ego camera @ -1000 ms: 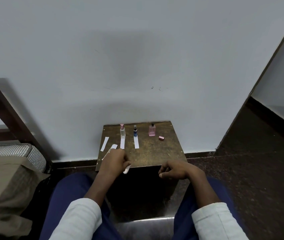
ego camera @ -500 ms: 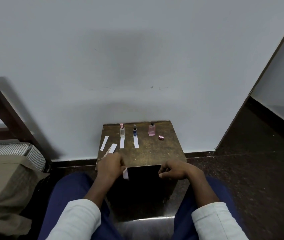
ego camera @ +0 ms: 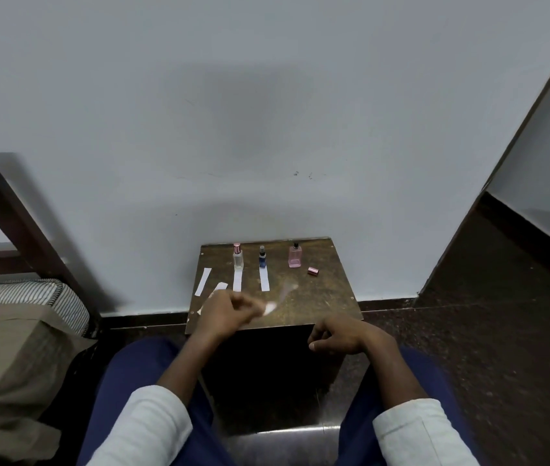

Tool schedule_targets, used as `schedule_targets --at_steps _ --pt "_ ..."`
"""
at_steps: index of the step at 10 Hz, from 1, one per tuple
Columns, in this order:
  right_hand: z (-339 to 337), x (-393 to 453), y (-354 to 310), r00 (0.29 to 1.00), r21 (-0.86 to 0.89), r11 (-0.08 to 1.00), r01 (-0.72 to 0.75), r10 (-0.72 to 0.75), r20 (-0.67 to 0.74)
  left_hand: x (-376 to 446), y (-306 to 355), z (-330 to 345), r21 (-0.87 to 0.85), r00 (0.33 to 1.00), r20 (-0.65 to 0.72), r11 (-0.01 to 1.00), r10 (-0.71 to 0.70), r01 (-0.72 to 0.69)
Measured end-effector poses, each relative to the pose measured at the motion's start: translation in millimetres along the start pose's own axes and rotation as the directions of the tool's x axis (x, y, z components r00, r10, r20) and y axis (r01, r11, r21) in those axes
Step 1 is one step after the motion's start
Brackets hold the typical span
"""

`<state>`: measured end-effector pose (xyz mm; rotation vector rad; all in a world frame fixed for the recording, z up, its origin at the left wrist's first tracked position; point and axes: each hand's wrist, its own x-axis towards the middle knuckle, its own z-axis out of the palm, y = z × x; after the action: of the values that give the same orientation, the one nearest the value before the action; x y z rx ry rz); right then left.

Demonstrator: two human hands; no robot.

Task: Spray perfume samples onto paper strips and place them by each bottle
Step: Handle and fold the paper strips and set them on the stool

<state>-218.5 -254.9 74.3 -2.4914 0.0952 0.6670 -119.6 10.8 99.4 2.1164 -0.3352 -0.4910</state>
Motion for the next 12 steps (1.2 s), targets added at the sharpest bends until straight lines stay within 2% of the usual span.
schedule_targets --at_steps 1,2,3,4,5,6,7,8,9,10,11,12 --pt "0 1 -2 1.000 -0.015 1.000 0.007 -0.007 -0.002 0 -12 9 0.595 0.990 -0.136 0.801 0.027 0.060" --pt "1 0 -4 1.000 -0.023 1.000 0.011 -0.011 -0.008 4 0 7 -0.224 0.995 0.095 0.975 0.013 0.009" --pt "0 0 -1 1.000 -0.021 1.000 0.009 -0.009 -0.008 -4 23 -1 -0.884 0.900 0.281 0.454 0.334 0.108" --pt "-1 0 -1 1.000 -0.018 1.000 0.011 -0.010 0.008 -6 24 -7 -0.967 0.760 0.244 0.098 0.603 0.233" --pt "-2 -1 -2 1.000 -0.024 1.000 0.008 -0.008 0.005 3 6 -3 -0.495 0.995 0.052 0.868 0.079 -0.043" --pt "-1 -1 -2 1.000 -0.035 0.999 -0.001 0.001 0.005 9 -22 12 0.679 0.989 -0.144 0.729 0.024 0.082" --pt "0 -1 -3 1.000 -0.032 0.999 0.007 -0.006 0.013 12 -14 11 0.218 0.998 0.006 0.974 0.061 -0.061" --pt "-1 -1 -3 1.000 -0.037 0.999 0.017 -0.016 0.012 -4 17 7 -0.705 0.922 0.300 0.708 0.246 0.041" --pt "-1 0 -1 1.000 -0.031 1.000 0.008 -0.007 0.019 -11 22 0 -0.914 0.884 0.284 0.384 0.370 0.132" --pt "0 -1 -1 1.000 -0.031 1.000 0.004 -0.004 0.013 3 6 3 -0.511 0.993 0.108 0.859 0.036 0.025" --pt "1 0 1 1.000 -0.023 1.000 -0.001 0.001 0.019 17 -25 11 0.547 0.979 -0.204 0.831 0.015 0.101" --pt "1 -1 1 1.000 -0.012 1.000 -0.006 0.006 0.012 23 -32 11 0.556 0.966 -0.233 0.831 0.115 0.035"
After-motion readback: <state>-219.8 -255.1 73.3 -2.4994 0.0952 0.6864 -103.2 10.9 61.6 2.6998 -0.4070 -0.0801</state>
